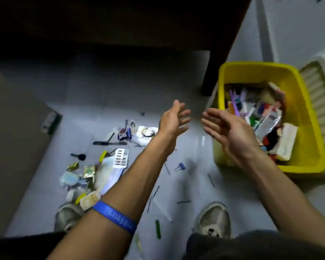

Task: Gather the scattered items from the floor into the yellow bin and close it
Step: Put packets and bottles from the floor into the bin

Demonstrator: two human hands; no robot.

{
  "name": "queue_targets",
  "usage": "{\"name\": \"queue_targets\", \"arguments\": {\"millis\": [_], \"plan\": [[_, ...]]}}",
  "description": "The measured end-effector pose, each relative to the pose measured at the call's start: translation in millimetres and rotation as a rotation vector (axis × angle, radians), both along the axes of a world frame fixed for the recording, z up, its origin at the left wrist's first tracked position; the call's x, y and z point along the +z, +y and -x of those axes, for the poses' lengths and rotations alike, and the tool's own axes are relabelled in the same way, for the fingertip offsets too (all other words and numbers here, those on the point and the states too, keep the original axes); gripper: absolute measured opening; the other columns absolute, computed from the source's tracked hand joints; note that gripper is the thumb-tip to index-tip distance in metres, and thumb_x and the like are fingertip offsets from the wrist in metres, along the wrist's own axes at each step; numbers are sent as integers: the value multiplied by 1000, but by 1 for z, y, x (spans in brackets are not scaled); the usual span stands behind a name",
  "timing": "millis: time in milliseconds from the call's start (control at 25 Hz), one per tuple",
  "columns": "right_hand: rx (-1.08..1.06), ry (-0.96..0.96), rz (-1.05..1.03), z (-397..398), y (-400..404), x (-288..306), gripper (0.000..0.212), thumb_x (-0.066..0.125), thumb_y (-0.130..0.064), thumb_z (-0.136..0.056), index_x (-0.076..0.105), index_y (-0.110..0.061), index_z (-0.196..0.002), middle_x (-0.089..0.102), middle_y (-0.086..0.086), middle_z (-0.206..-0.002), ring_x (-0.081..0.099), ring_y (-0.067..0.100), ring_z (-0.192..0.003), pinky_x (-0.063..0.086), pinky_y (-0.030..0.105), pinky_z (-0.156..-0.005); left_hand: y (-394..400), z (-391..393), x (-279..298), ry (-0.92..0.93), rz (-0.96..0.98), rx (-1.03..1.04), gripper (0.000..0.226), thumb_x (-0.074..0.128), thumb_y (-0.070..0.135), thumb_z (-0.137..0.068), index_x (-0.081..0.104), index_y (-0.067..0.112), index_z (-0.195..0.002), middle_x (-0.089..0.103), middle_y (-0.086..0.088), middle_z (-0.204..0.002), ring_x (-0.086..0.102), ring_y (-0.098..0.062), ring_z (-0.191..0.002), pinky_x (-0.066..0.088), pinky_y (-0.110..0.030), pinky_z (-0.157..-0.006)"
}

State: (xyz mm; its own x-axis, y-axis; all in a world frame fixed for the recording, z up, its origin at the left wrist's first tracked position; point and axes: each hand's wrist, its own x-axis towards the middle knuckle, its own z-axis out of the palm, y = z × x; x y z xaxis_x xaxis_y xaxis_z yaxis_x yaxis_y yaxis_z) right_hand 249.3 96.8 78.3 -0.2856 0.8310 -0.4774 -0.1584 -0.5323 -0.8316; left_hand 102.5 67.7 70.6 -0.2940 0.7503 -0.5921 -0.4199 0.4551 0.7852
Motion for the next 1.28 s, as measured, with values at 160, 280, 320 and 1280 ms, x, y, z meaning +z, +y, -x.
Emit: {"name": "queue_targets", "arguments": {"millis": [160, 280, 320, 1280], "plan": [[613, -191, -30, 57, -79, -58, 18, 57, -20, -96, 69, -12, -108, 76, 7, -99, 72, 20, -86, 59, 32, -77, -95, 78, -65, 143, 175, 125, 34, 39, 41, -101, 67, 23, -104, 71, -3, -105, 66, -18, -89, 50, -32, -76], [1224, -568, -485, 62, -125, -123, 24, 66, -27, -89, 63, -24, -112, 68, -4, -103, 63, 13, -83, 52, 33, -75, -169, 105, -116, 309, 382, 157, 18, 53, 27, -95, 68, 19, -98, 72, -10, -105, 63, -21, -84, 49, -34, -77], [1444, -681, -705, 60, -137, -145, 31, 63, -32, -87, 58, -26, -117, 62, -4, -109, 60, 16, -88, 50, 35, -76, -195, 112, -131, 419, 437, 145, 15, 56, 22, -92, 68, 17, -100, 71, -11, -106, 63, -23, -88, 50, -36, -80], [1656, -738, -1241, 58, -156, -186, 31, 54, -34, -87, 58, -22, -115, 57, 1, -112, 55, 24, -94, 46, 37, -76, -313, 114, -176, 1149, 426, -1241, 110, 66, 12, -80, -14, 41, -150, -31, -6, -158, -20, -35, -147, 14, -64, -114]]}}
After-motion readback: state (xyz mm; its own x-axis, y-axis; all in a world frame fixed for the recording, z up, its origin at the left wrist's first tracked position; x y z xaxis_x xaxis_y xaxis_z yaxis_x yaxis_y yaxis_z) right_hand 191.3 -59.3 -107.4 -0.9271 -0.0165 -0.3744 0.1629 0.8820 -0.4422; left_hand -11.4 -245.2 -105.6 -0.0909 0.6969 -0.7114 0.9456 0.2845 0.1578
